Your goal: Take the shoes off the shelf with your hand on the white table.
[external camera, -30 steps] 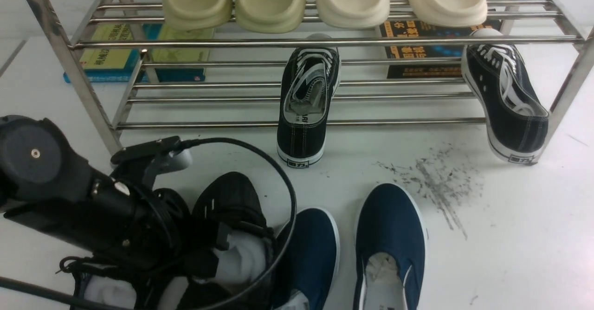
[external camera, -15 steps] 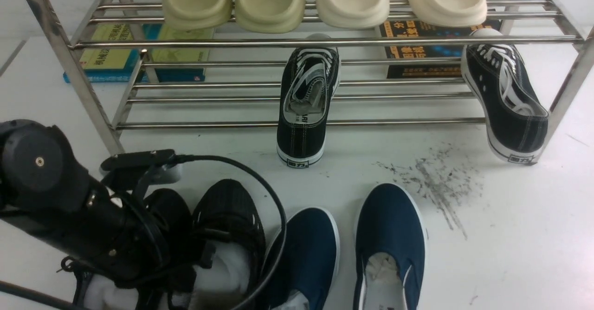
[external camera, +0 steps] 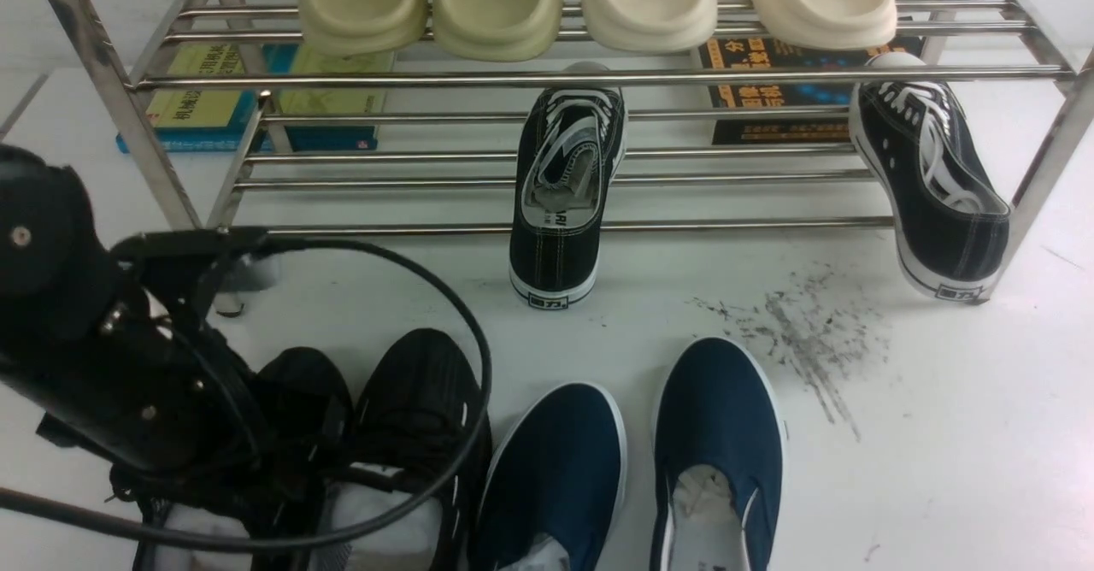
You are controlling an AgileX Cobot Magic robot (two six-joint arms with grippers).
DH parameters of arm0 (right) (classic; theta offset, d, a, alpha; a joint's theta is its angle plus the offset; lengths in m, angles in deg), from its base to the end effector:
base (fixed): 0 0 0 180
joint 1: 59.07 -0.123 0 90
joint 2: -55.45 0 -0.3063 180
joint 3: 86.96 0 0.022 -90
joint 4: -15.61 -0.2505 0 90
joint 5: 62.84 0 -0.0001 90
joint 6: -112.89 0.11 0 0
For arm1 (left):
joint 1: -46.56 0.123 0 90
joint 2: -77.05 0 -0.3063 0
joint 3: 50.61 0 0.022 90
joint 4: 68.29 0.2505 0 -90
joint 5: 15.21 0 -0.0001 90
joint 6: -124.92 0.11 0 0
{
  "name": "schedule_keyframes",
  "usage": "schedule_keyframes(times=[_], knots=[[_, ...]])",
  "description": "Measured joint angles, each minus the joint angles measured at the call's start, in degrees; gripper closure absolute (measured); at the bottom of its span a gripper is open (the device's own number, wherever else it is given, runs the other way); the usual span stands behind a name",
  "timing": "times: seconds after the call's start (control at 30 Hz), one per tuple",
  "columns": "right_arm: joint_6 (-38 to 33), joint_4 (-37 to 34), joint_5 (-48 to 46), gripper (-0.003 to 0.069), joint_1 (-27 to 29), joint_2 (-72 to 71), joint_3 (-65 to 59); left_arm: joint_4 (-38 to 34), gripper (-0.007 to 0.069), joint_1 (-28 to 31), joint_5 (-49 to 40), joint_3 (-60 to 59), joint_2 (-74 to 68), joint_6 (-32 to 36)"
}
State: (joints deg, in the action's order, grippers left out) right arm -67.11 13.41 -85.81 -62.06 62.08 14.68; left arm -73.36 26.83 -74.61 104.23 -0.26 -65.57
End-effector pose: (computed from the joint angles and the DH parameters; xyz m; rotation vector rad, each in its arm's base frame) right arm 0.0478 0.0042 0.1682 -0.0261 1.8844 0.0741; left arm 0.2007 -0.0809 0.2850 0.1827 2.8428 -0.2331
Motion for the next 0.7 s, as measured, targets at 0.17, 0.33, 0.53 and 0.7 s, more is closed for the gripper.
schedule_keyframes(times=[0.17, 0.33, 0.53, 0.7], knots=[[0.0, 0.0, 0.0, 0.0421, 0.0, 0.0, 0.0, 2.19, 0.0476, 0.0, -4.41, 3.21, 8.1, 0.0], [0.0, 0.0, 0.0, 0.0421, 0.0, 0.0, 0.0, 3.7, 0.0618, 0.0, -8.39, 2.84, 19.01, 0.0], [0.0, 0.0, 0.0, 0.0421, 0.0, 0.0, 0.0, -0.01, 0.0624, 0.0, -4.88, -5.83, 37.6, 0.0], [0.0, 0.0, 0.0, 0.0421, 0.0, 0.0, 0.0, -4.87, 0.0624, 0.0, 9.77, -19.97, 50.94, -4.07]])
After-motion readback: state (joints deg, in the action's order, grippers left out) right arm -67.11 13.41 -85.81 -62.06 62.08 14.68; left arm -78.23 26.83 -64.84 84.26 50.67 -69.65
